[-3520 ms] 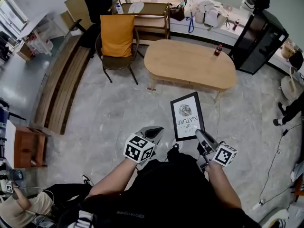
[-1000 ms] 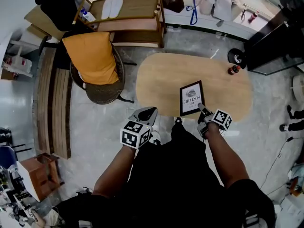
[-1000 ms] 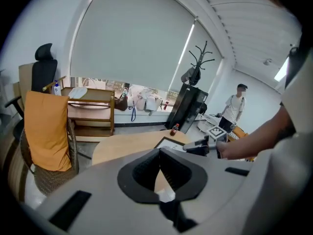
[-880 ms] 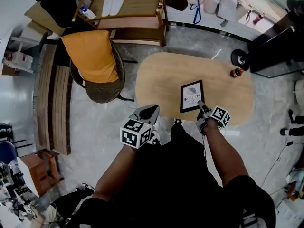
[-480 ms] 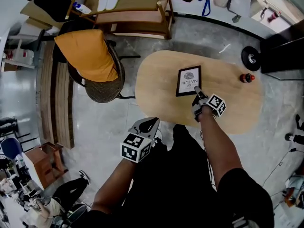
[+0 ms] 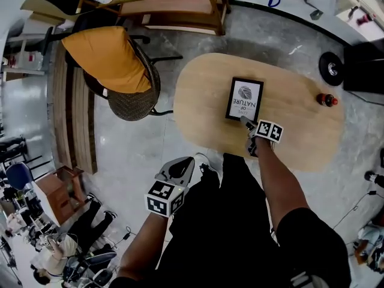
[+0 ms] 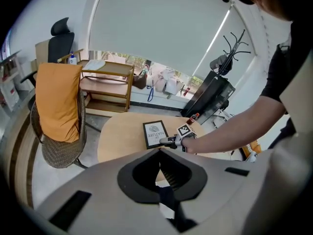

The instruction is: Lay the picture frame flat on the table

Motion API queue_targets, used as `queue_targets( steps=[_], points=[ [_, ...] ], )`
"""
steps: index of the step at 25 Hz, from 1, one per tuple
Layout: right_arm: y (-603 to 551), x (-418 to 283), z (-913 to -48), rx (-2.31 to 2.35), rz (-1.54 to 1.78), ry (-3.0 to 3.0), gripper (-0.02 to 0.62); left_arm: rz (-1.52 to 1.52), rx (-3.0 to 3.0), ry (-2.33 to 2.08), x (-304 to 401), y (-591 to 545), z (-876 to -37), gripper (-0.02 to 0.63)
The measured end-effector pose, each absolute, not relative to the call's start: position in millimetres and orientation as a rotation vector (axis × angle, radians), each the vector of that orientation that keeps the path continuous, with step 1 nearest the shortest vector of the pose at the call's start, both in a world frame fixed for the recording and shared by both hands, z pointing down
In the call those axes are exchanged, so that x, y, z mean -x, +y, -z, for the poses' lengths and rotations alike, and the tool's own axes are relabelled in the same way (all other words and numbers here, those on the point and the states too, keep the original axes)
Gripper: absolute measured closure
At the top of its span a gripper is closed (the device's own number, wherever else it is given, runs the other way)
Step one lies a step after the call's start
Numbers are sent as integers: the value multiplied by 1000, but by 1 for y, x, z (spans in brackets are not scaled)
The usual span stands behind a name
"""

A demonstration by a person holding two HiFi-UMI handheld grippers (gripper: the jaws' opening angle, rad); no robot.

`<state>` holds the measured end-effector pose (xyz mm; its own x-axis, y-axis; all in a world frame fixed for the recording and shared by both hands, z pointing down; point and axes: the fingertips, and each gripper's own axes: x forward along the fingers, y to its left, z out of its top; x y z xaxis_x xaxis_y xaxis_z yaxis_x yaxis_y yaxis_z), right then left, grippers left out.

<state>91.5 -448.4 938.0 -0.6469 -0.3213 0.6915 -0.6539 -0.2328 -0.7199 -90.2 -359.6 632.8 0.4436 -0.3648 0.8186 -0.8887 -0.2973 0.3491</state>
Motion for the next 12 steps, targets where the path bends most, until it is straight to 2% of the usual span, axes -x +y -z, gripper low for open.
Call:
queue_targets(
  steps=[7, 12],
  points=[
    [-408, -105, -993, -825, -1314, -1523, 328, -789, -1779, -1093, 105, -340, -643, 601],
    [-402, -109, -1002, -742, -1169, -1452, 333, -785, -1805, -1101, 106, -345, -635, 601]
  ],
)
